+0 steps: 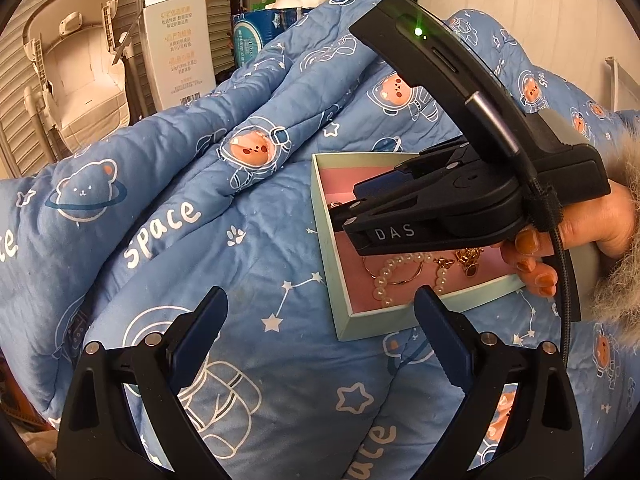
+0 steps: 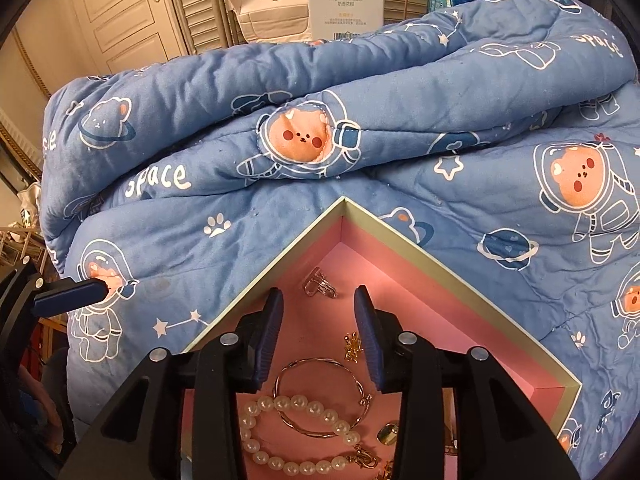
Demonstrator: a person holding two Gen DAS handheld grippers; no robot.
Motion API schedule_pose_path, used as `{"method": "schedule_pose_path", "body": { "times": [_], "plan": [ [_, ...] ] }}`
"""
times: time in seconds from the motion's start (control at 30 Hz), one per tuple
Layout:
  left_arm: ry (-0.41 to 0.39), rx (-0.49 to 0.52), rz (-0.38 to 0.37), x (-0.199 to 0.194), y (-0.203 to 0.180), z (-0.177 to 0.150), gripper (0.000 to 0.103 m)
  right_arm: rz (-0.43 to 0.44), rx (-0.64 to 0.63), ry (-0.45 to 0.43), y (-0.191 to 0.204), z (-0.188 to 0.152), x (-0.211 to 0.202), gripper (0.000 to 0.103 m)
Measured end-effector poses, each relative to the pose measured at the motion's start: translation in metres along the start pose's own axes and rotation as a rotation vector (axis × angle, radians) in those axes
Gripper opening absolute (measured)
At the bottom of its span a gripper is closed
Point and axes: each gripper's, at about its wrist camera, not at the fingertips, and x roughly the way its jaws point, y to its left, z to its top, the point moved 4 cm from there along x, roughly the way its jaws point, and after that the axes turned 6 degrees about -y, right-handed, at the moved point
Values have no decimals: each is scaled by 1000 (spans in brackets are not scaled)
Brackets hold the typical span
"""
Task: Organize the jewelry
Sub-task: 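Withdraw the right gripper from the box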
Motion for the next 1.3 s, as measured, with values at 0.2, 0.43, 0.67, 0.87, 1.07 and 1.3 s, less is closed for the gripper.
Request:
{"method": "schedule_pose_path", "body": {
  "times": [0.2, 0.43, 0.67, 0.87, 1.07, 1.3],
  "plan": [
    [-8, 10, -9, -5, -6, 2, 93, 4, 3, -47, 3, -1, -22, 48],
    [-13, 15, -10, -11, -12, 0, 93, -18, 28, -103, -2, -13, -49, 60],
    [-26, 17, -1, -23, -12, -3, 93, -65, 61, -163, -9, -27, -76, 70],
    [-50, 21, 1, -38, -19, -4, 93, -110, 90, -203, -13, -46, -101, 77],
    [-78, 11, 3, -58, -28, -8, 97, -135, 147, -258, -13, -68, -134, 86],
    [-106, 31, 20, -82, -40, -19, 97, -195, 171, -323, -5, -93, -167, 90]
  ]
}}
